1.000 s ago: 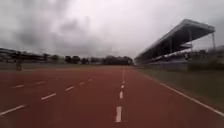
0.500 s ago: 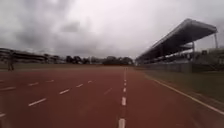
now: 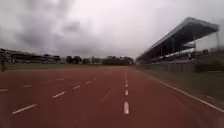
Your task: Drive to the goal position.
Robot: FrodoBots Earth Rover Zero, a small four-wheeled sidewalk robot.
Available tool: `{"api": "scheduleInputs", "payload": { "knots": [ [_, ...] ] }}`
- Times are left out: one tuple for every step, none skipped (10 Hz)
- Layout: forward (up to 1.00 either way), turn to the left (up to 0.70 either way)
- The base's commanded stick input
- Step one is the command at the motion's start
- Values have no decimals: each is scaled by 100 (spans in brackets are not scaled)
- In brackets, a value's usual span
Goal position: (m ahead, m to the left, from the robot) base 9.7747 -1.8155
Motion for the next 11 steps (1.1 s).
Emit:
{"api": "scheduleInputs", "payload": {
  "knots": [
    [70, 0],
    [70, 0],
    [70, 0],
    [70, 0],
    [70, 0],
    [70, 0],
    [70, 0],
    [70, 0],
    [70, 0],
    [70, 0],
    [70, 0]
  ]
}}
